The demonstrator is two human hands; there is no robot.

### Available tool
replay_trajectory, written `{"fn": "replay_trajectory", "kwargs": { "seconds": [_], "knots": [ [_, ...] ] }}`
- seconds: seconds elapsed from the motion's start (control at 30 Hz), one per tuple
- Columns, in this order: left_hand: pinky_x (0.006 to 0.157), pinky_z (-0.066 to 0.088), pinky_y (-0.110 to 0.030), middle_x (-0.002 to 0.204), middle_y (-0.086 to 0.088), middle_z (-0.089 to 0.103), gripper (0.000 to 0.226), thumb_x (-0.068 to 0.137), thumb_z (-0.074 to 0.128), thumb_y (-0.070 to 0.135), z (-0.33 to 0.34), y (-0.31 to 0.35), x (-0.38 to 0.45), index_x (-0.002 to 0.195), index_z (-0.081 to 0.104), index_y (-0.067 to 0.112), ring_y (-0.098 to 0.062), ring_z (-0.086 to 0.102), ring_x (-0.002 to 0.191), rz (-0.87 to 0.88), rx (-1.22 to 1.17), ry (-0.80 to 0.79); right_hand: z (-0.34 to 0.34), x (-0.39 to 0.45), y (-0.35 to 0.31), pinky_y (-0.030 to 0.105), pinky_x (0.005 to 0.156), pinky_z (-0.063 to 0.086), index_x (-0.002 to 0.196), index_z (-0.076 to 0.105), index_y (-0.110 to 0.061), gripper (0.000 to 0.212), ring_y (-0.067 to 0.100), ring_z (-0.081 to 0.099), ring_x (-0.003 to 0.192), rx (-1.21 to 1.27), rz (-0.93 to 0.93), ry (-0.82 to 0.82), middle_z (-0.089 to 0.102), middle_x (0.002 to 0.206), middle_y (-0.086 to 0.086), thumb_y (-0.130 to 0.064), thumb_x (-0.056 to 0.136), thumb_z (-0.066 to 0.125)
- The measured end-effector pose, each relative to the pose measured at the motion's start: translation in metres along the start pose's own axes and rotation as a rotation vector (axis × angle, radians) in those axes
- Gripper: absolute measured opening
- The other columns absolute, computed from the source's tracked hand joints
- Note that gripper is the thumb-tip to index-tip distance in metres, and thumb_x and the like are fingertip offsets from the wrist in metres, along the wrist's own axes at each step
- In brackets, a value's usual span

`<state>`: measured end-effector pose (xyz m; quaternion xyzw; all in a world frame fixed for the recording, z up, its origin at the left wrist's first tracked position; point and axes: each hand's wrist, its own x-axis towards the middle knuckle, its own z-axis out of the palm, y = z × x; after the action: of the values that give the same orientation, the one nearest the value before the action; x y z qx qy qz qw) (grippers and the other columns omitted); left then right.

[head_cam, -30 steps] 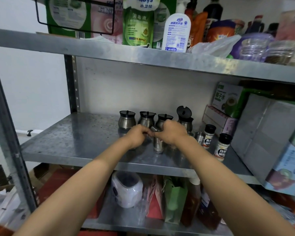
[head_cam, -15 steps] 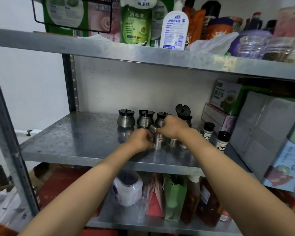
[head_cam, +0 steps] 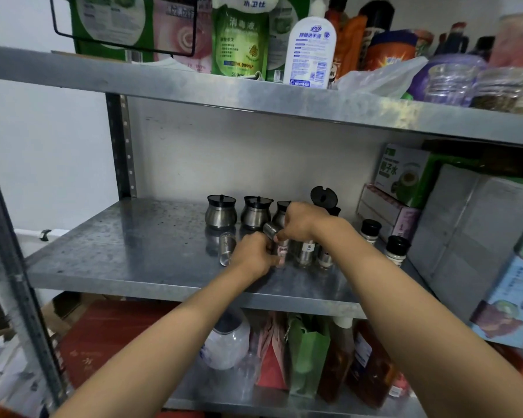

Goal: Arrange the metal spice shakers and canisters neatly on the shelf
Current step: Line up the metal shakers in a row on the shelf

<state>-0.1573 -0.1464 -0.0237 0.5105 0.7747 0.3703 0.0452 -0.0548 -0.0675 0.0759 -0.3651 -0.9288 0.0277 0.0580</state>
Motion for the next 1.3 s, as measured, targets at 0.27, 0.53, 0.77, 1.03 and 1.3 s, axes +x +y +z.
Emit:
{"fn": "replay_trajectory", "kwargs": {
  "seconds": [0.27,0.53,0.77,1.03,1.3],
  "knots": [
    [0.072,0.052,-0.03,0.087,-0.001,0.074,0.022,0.07,0.08,0.026,0.004,-0.004,0.013,0.088,0.07,0.019,-0.019,0.068,0.081,0.013,-0.033,-0.026,0.003,0.009,0.002,0.026,0.048,0.035,0.062,0.048,-0.019,0.045,0.013,0.051,0.056,-0.032,0.013,0.024,0.054,0.063,-0.004,-0.052,0.074,0.076],
    [0.087,0.052,-0.038,0.103,-0.007,0.072,0.013,0.085,0.063,0.015,-0.038,-0.02,0.01,0.094,0.071,0.018,-0.025,0.066,0.096,0.103,0.209,-0.11,-0.007,0.003,-0.002,0.026,0.052,0.034,0.068,0.058,-0.019,0.046,0.016,0.057,0.064,-0.026,0.022,0.084,0.06,0.068,-0.004,-0.064,0.076,0.066],
    [0.089,0.05,-0.037,0.11,-0.01,0.071,0.022,0.09,0.053,0.009,-0.102,-0.051,0.006,0.101,0.071,0.016,-0.028,0.064,0.101,0.126,0.241,-0.004,0.008,-0.007,-0.042,0.026,0.057,0.04,0.06,0.061,-0.015,0.023,0.025,0.061,0.072,0.131,-0.08,0.135,0.059,0.064,0.001,-0.021,0.082,0.064],
    [0.094,0.047,-0.034,0.113,-0.001,0.071,0.024,0.092,0.054,0.016,-0.096,-0.081,-0.004,0.103,0.074,0.026,-0.018,0.064,0.1,0.075,0.191,-0.125,0.07,-0.01,-0.075,0.03,0.063,0.05,0.08,0.065,-0.02,0.035,0.021,0.066,0.076,0.193,-0.108,0.031,0.069,0.082,0.001,-0.052,0.068,0.076],
    [0.094,0.048,-0.034,0.115,-0.003,0.069,0.03,0.09,0.055,0.01,-0.085,-0.091,-0.002,0.107,0.071,0.028,-0.02,0.064,0.1,0.096,0.14,-0.109,0.092,-0.008,-0.086,0.032,0.066,0.05,0.091,0.067,-0.017,0.036,0.028,0.068,0.085,0.135,-0.085,0.207,0.071,0.091,0.007,-0.048,0.074,0.07]
  ]
}}
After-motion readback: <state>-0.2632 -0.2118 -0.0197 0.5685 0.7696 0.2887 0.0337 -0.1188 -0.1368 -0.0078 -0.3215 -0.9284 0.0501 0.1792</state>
